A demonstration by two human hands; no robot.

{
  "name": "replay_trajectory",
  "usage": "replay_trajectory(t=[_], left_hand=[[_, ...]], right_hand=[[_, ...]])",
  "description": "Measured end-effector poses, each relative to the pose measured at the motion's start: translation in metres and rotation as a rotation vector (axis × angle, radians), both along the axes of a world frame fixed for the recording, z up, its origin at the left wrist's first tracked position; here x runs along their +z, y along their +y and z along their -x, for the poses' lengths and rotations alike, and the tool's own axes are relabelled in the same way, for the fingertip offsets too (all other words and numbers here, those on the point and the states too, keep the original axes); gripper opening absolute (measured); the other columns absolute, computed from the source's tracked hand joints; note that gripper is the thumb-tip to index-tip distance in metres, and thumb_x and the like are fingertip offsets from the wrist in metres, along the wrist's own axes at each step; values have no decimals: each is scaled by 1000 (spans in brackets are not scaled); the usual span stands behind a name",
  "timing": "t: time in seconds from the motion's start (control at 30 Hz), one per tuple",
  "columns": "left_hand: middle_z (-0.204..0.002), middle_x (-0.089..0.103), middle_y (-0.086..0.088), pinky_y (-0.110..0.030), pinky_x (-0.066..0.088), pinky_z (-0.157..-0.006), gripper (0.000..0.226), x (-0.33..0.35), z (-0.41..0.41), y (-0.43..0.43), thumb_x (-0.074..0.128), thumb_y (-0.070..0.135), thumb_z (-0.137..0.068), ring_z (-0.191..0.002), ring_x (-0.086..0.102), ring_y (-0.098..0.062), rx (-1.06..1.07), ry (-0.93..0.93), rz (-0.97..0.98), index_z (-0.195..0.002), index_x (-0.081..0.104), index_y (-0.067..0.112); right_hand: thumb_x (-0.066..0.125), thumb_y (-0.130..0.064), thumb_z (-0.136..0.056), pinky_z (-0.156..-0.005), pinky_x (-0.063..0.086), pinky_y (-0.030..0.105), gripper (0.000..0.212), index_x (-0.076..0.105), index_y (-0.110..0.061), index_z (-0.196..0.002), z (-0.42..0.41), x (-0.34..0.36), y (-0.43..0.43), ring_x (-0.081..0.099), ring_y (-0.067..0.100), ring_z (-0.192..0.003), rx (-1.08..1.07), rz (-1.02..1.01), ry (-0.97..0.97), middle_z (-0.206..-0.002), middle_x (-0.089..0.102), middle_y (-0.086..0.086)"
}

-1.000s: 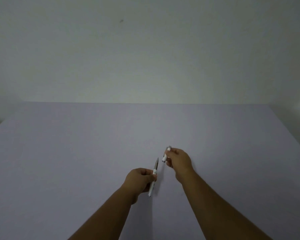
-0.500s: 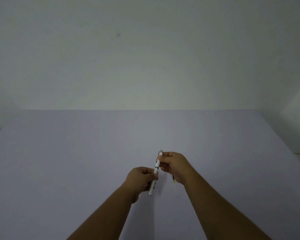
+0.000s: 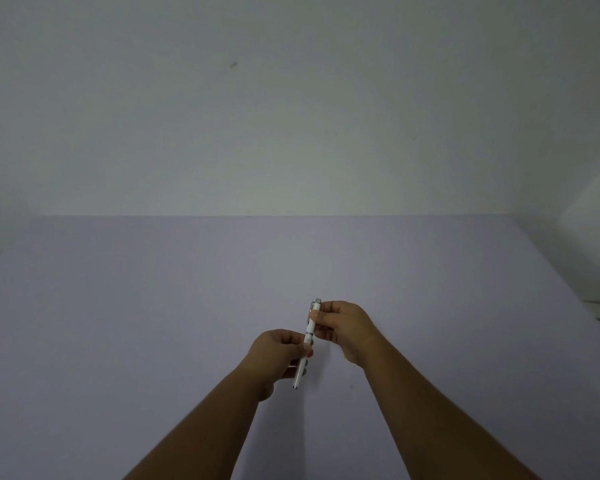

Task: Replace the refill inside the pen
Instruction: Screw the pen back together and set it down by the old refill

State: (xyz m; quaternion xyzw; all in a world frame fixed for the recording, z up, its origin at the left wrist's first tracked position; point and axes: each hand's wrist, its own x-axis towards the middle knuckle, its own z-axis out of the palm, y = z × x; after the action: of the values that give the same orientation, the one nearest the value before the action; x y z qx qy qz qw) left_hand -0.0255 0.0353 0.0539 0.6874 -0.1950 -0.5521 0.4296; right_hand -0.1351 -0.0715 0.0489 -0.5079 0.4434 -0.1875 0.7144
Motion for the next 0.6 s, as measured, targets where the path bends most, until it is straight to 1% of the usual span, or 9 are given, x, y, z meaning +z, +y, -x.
replay_trajectory(t=[0.17,0.27,0.33,0.37,0.43,0.47,0.5,0.57,0.6], left_hand=[[-81,71,-9,-21,55,-51,7,-4,-2,-2,63,5,-86,-67,65,-19,4,1,-15,-84,70,8],[-81,71,-10,-22,56,-53,8,-9,-3,-5,63,5,-86,-66,65,-19,9,3,-19,-85,70,7],[-82,71,-10,-23,56,-55,8,-12,-3,-6,62,6,-87,-67,65,-19,15,15,-29,-85,70,8],[-82,70,-11,-24,57,-57,8,-14,-3,-6,62,7,-87,-67,65,-19,19,24,-37,-85,70,8],[-82,69,-12,-27,58,-61,8,-19,-3,-8,62,7,-88,-67,64,-20,40,58,-56,-85,69,7],[-82,67,-12,-28,58,-63,7,-21,-3,-9,62,7,-88,-68,63,-20,57,80,-69,-87,68,6],[-81,66,-12,-30,59,-64,7,-24,-4,-10,62,8,-88,-68,63,-21,73,97,-83,-90,67,4],[-79,64,-12,-31,59,-66,8,-31,-4,-13,63,10,-88,-67,62,-21,95,105,-114,-92,66,4],[-79,64,-12,-31,59,-67,7,-36,-3,-14,64,11,-87,-68,62,-21,100,89,-128,-90,66,5]], right_hand=[[67,-9,-84,-65,54,25,10,69,-12,-75,-1,-4,-1,65,17,-68,-13,-6,25,-74,70,7],[68,-11,-83,-63,55,24,9,70,-14,-75,-2,-7,-3,67,15,-67,-11,-5,39,-73,71,6],[68,-16,-83,-62,55,24,8,70,-15,-76,-3,-8,-5,67,15,-66,-7,-8,73,-74,72,5],[68,-21,-83,-62,55,25,11,70,-15,-74,-4,-10,-7,66,16,-64,-29,-13,103,-72,71,5],[62,-28,-86,-61,52,25,25,64,-10,-69,-4,-16,-15,59,16,-57,-159,-88,168,-65,65,5],[58,-27,-88,-59,50,26,29,61,-8,-67,-3,-19,-19,55,16,-54,-215,-86,225,-62,61,5],[54,-25,-89,-58,48,27,29,60,-6,-67,0,-22,-22,53,17,-53,-222,-20,332,-61,58,5],[50,-19,-90,-55,45,26,32,58,-5,-62,9,-31,-24,52,18,-55,-81,243,631,-57,53,3],[50,-16,-89,-51,40,24,35,52,-7,-55,12,-34,-21,50,18,-56,0,355,764,-54,49,1]])
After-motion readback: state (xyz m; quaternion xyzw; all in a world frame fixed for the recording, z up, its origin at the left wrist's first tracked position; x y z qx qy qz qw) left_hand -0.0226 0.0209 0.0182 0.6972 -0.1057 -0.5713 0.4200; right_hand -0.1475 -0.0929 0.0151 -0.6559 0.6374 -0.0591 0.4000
